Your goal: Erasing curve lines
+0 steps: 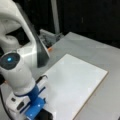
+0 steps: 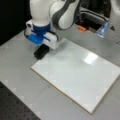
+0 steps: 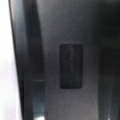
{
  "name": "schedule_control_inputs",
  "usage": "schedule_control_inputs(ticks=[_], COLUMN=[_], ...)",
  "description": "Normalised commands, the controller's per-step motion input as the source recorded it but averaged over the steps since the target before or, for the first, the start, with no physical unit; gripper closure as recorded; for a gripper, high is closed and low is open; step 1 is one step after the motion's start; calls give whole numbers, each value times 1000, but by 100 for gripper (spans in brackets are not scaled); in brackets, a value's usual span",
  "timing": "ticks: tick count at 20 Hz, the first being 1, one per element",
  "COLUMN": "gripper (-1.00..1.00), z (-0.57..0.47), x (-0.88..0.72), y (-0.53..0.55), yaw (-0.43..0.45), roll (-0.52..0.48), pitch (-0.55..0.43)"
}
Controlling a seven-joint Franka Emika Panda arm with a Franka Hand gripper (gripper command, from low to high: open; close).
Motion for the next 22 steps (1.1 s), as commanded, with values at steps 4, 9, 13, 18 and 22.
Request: schedule_control_inputs(ticks=[4,9,13,18,22], gripper=[-100,-100,-100,-100,-100], z=[439,291,264,209,77], x=[-4,36,-6,-138,-241], y=[27,209,401,552,440], yaw=[-42,6,-21,-54,-64], roll=[-13,-47,-15,35,54], pitch=[221,238,217,127,-6])
